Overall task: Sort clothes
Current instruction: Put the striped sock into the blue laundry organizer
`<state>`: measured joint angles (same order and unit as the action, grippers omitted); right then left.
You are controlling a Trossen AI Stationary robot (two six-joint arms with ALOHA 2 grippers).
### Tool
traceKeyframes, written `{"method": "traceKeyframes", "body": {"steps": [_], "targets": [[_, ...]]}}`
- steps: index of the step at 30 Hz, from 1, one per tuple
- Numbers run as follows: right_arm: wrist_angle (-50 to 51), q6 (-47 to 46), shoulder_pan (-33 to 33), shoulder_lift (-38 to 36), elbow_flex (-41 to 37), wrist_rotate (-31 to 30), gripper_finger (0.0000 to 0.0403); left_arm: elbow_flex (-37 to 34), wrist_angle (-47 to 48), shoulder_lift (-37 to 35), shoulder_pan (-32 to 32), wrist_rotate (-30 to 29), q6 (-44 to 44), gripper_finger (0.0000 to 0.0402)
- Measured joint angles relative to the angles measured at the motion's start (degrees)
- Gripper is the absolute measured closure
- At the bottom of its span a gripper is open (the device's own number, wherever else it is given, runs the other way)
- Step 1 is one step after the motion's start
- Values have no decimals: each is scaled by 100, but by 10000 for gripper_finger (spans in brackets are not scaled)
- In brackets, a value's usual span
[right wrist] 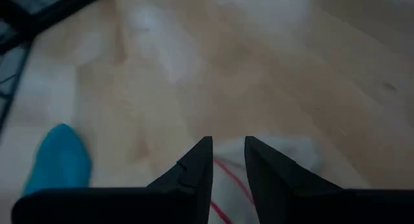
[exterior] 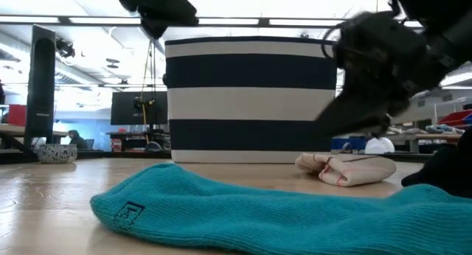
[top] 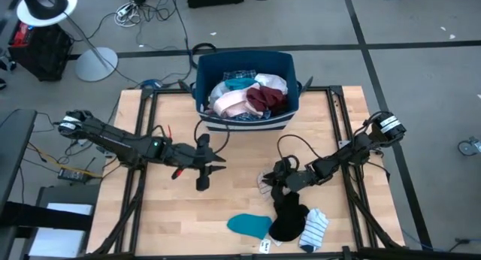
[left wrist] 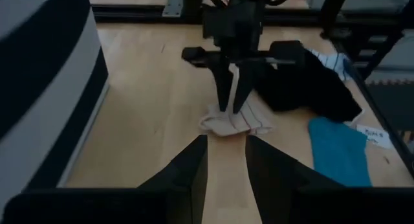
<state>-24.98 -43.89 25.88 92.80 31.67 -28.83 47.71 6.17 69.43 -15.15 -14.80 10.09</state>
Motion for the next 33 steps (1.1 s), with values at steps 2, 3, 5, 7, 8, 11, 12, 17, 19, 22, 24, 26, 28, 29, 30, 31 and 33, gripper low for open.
{"method": "traceKeyframes", "body": {"steps": [2, 3, 5, 7, 8, 11, 12, 17, 19, 22, 24, 26, 28, 29, 30, 31, 33], "targets": [[-2, 255, -74, -13, 132, 222, 308, -345, -421, -28, -1, -1, 101, 291], [30, 376, -108, -14, 197, 325, 305, -528, -492, -70, 2, 4, 172, 291], [97, 677, -167, -14, 360, 618, 299, -836, -910, -83, 3, 37, 263, 291], [491, 899, -250, -23, 607, 947, 290, -1182, -1280, -103, 2, 54, 409, 291], [869, 970, -285, -23, 754, 1080, 285, -1350, -1438, -112, -1, 68, 488, 291], [2654, 1129, -386, -21, 1364, 1300, 270, -1777, -2089, -123, -1, 139, 724, 291], [3313, 1138, -415, -21, 1589, 1301, 265, -1932, -2310, -125, -1, 139, 820, 291], [4835, 1191, -512, -19, 2229, 1310, 243, -2513, -3345, -116, 2, 145, 1011, 291], [4725, 1296, -536, -18, 2279, 1398, 237, -2676, -3642, -116, 2, 146, 1011, 291], [4693, 1155, -597, 57, 2278, 1611, 233, -2790, -3838, -116, 2, 148, 1009, 291], [4709, 1010, -636, 130, 2274, 1621, 234, -2824, -3782, -116, 2, 148, 1008, 291], [4589, 959, -668, 282, 2276, 1618, 236, -2825, -3770, -114, 2, 157, 971, 291], [4525, 959, -694, 489, 2274, 1660, 238, -2825, -3772, -116, 2, 157, 938, 291], [4407, 959, -706, 606, 2274, 1711, 239, -2825, -3770, -116, 2, 157, 906, 291], [4283, 960, -719, 743, 2275, 1763, 240, -2825, -3768, -116, 2, 157, 849, 291], [4176, 987, -730, 882, 2276, 1826, 242, -2824, -3777, -116, 2, 170, 826, 291], [3925, 1087, -748, 1052, 2305, 1797, 251, -2825, -3777, -116, 2, 229, 808, 291]]}}
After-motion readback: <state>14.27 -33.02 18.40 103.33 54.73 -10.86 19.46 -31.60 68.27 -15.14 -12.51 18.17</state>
